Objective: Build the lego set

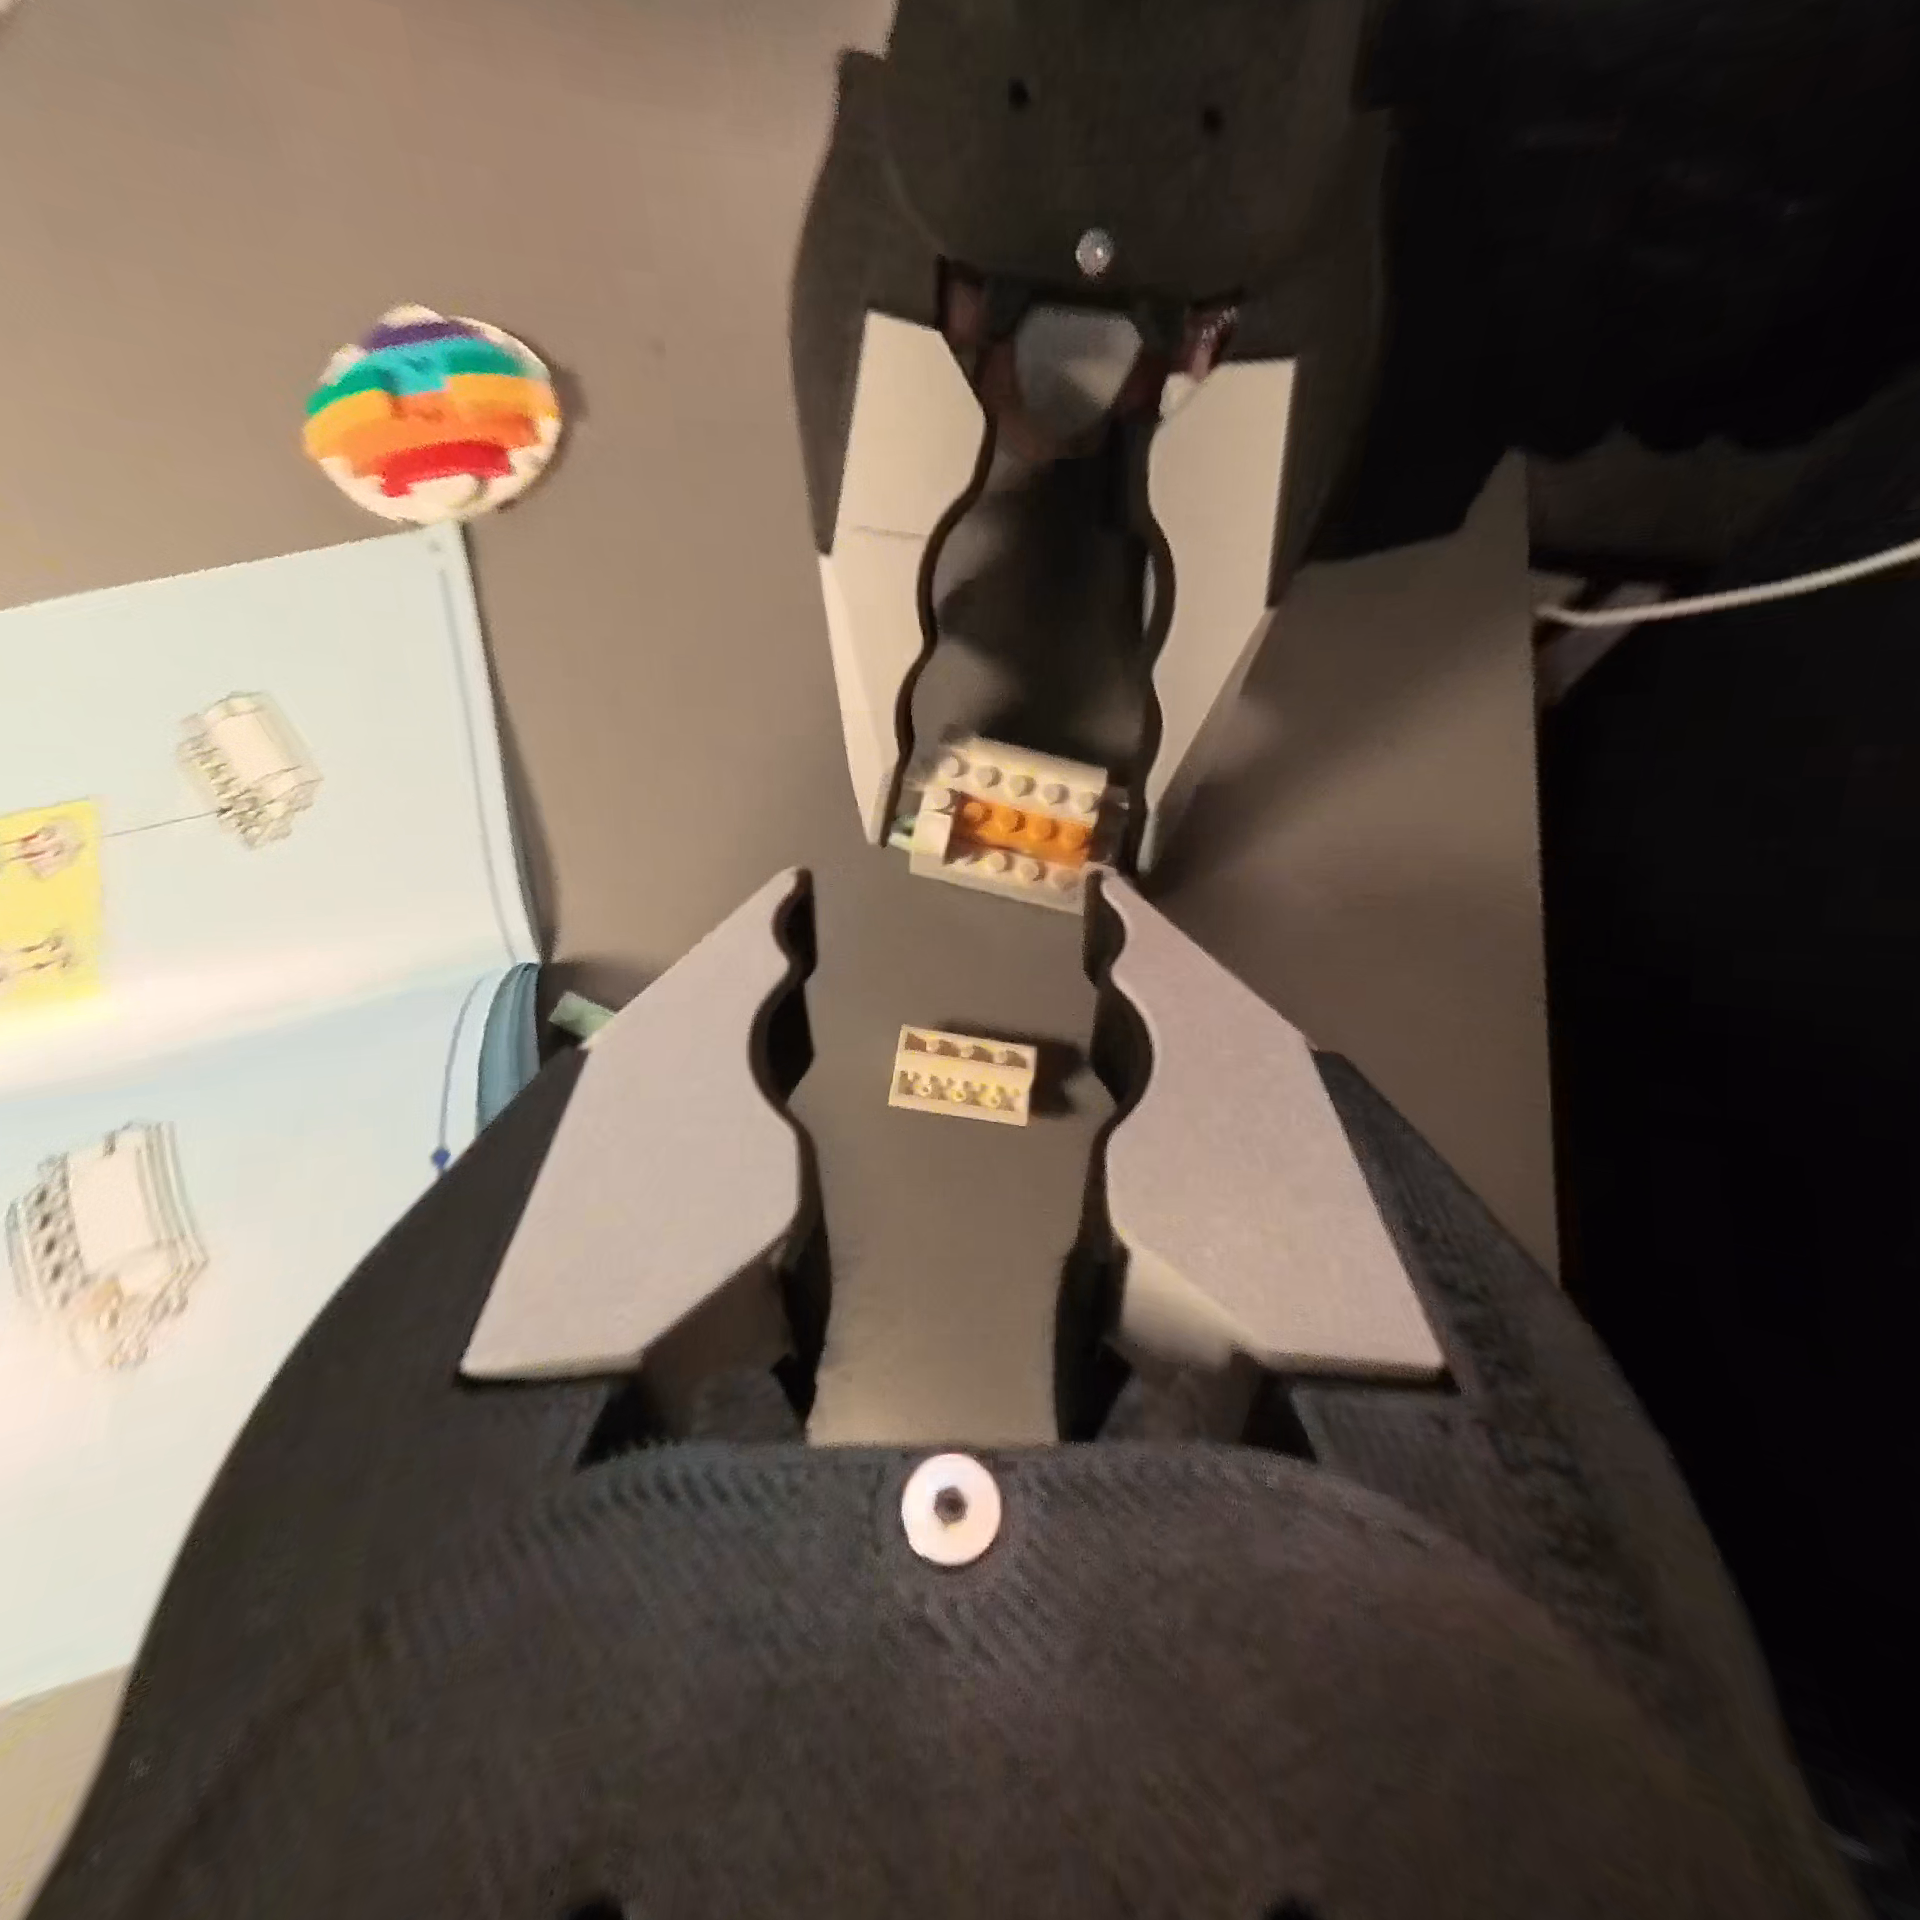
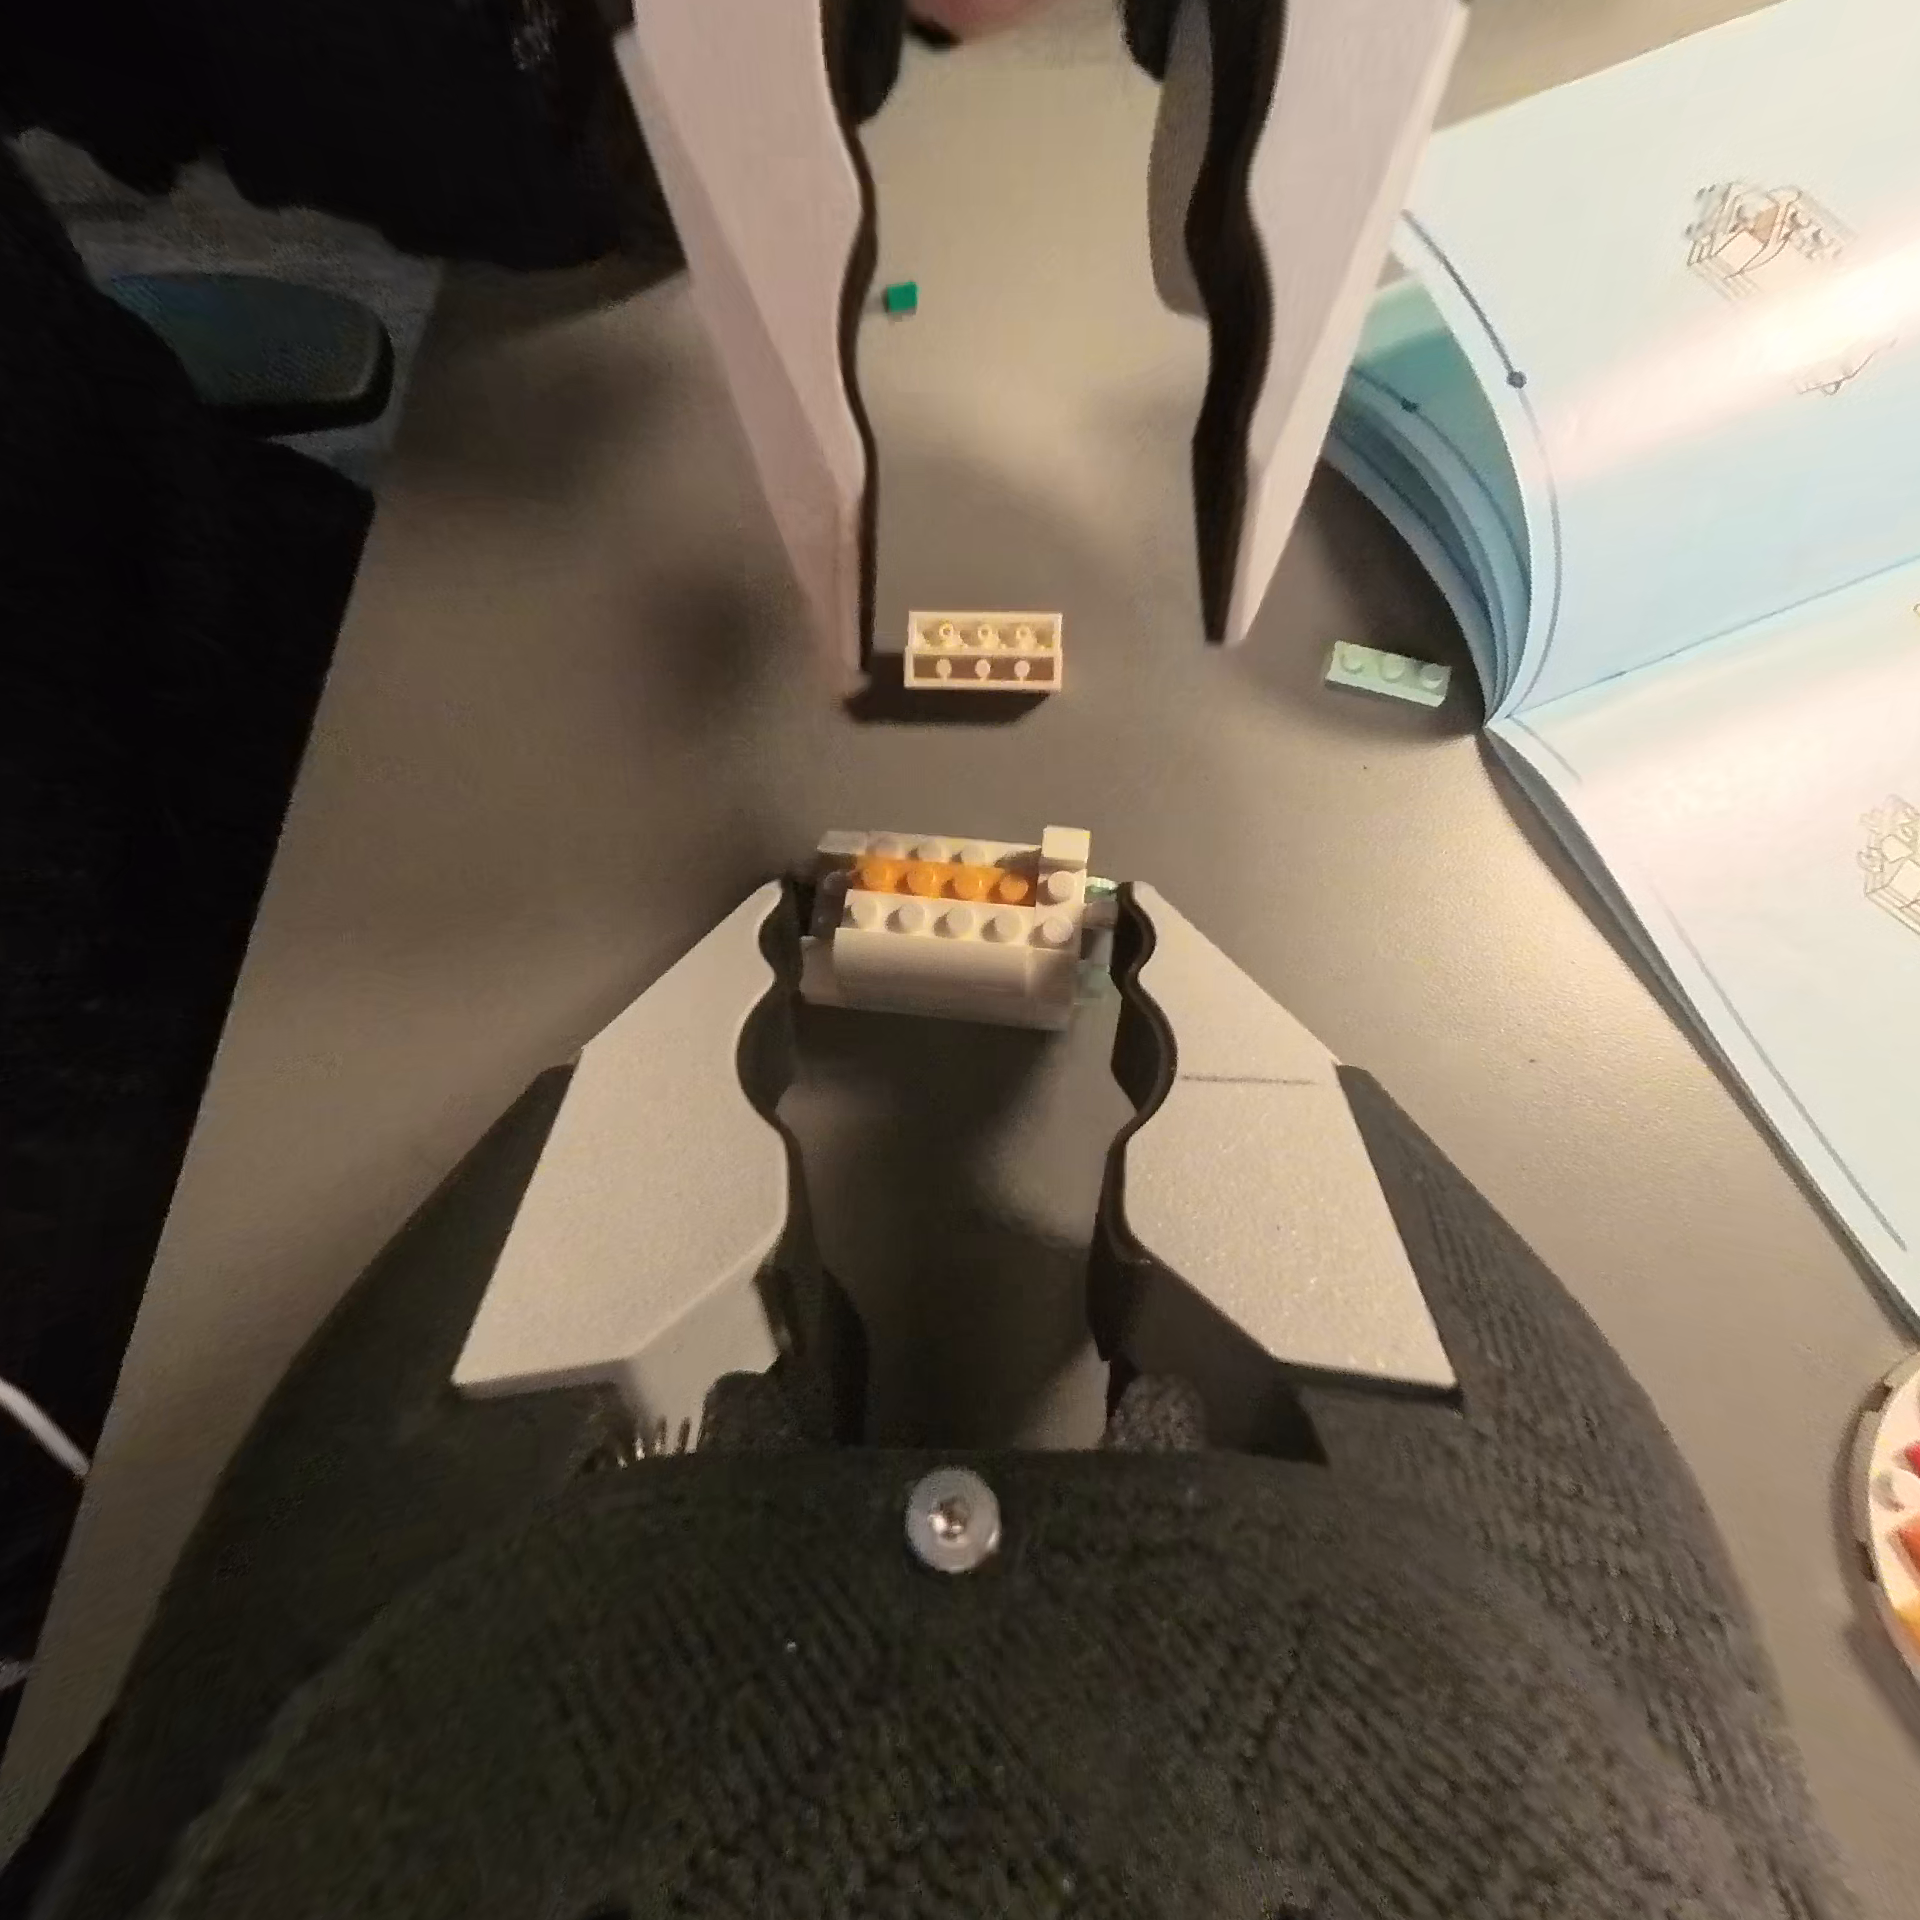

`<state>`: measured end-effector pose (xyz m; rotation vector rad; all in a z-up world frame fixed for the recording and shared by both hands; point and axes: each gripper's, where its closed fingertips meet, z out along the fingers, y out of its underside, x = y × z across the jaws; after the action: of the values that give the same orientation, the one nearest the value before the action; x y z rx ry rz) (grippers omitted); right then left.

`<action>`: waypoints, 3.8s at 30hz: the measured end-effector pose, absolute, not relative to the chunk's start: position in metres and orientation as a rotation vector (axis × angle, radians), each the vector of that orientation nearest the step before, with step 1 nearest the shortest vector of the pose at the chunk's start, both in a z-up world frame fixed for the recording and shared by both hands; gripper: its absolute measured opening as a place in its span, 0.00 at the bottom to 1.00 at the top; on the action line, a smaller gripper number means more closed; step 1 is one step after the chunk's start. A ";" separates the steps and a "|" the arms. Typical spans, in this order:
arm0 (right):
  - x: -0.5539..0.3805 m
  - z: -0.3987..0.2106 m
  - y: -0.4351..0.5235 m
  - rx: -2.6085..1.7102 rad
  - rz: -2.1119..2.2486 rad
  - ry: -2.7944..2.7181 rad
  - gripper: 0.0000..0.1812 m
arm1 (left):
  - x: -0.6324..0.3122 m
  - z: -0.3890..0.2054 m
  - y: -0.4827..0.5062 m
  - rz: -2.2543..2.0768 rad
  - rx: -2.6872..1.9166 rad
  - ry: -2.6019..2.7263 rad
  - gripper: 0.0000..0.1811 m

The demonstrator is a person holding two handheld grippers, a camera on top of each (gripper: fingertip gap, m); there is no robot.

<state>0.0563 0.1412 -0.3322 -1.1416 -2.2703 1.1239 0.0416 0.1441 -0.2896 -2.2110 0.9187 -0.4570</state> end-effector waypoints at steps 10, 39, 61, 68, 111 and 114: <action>0.060 -0.245 0.118 -0.917 1.876 -1.998 0.33 | 0.052 -0.240 0.128 0.062 -1.559 0.989 0.35; -0.007 -0.260 0.135 -0.690 0.565 -1.946 0.12 | -0.015 -0.260 0.130 0.737 -1.677 0.994 0.10; 0.028 -0.216 0.092 -0.455 1.327 -1.857 0.11 | 0.020 -0.229 0.093 -0.194 -1.547 0.810 0.13; 0.020 -0.293 0.121 -1.064 1.191 -2.174 0.25 | -0.069 -0.260 0.104 0.691 -1.753 0.716 0.13; 0.042 -0.329 0.159 0.985 -0.819 -2.155 0.29 | -0.064 -0.301 0.105 0.778 -1.845 0.728 0.13; 0.049 -0.326 0.168 0.813 -0.803 -2.245 0.35 | -0.062 -0.298 0.104 0.777 -1.830 0.723 0.13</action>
<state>0.0485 0.1684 -0.3262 0.8131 -2.2455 -0.8027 -0.0625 0.1040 -0.2976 -1.8295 0.7230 0.7767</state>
